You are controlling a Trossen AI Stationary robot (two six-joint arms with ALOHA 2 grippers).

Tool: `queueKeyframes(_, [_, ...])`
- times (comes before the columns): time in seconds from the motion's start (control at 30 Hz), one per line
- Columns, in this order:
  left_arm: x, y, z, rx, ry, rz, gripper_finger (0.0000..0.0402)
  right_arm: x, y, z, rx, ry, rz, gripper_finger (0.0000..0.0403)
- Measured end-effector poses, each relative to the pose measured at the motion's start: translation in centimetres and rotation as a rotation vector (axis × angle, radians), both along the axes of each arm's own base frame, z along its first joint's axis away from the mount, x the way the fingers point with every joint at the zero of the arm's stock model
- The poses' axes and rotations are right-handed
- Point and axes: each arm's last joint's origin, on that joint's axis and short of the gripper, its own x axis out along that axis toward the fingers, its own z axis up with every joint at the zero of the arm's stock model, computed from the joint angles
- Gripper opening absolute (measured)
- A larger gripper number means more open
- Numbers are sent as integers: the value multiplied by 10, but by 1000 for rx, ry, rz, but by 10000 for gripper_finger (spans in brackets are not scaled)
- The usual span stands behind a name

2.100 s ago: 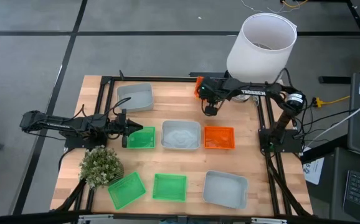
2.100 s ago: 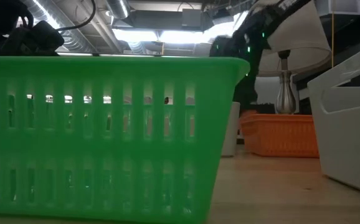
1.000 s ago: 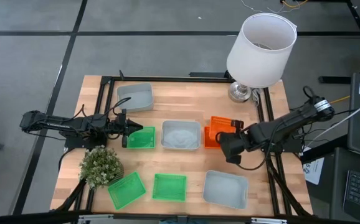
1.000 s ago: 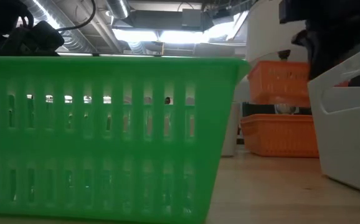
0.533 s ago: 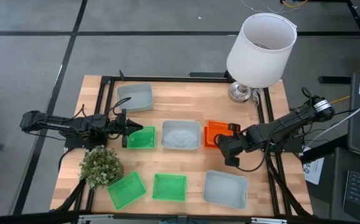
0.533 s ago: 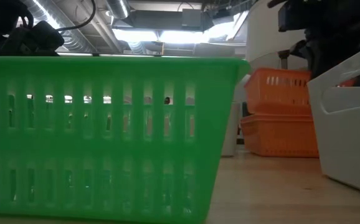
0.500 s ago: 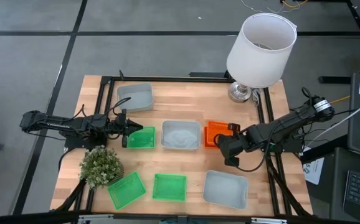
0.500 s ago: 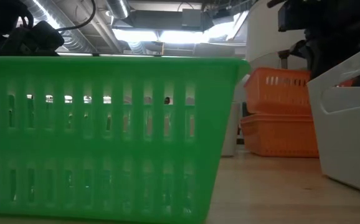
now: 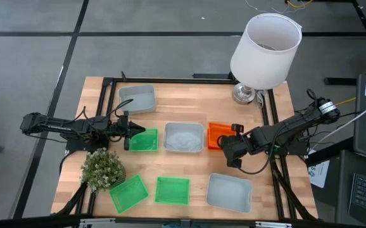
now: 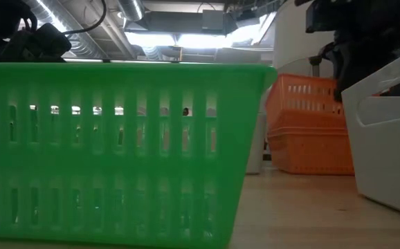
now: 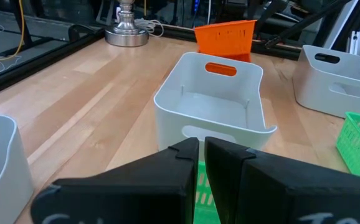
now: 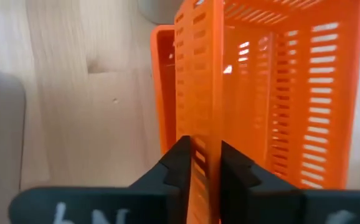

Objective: Stack baskets by color
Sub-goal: Stack the top orange bin on top of the bottom orange bin

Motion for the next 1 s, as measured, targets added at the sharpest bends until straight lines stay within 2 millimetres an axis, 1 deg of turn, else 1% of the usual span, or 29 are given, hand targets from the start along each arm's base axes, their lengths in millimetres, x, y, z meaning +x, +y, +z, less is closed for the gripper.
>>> queueKeyframes(0.23, [0, 0, 0, 0, 0, 0, 21, -1, 0, -3, -13, 36, 2, 66])
queueKeyframes(0.43, [0, 0, 0, 0, 1, 0, 21, 2, 1, -22, -52, 120, 24, 67])
queueKeyframes(0.53, [0, 0, 0, 0, 1, 0, 21, 3, 1, -26, -58, 136, 19, 67])
queueKeyframes(1.0, [0, 0, 0, 0, 1, 0, 21, 9, 4, -15, -36, 100, 24, 67])
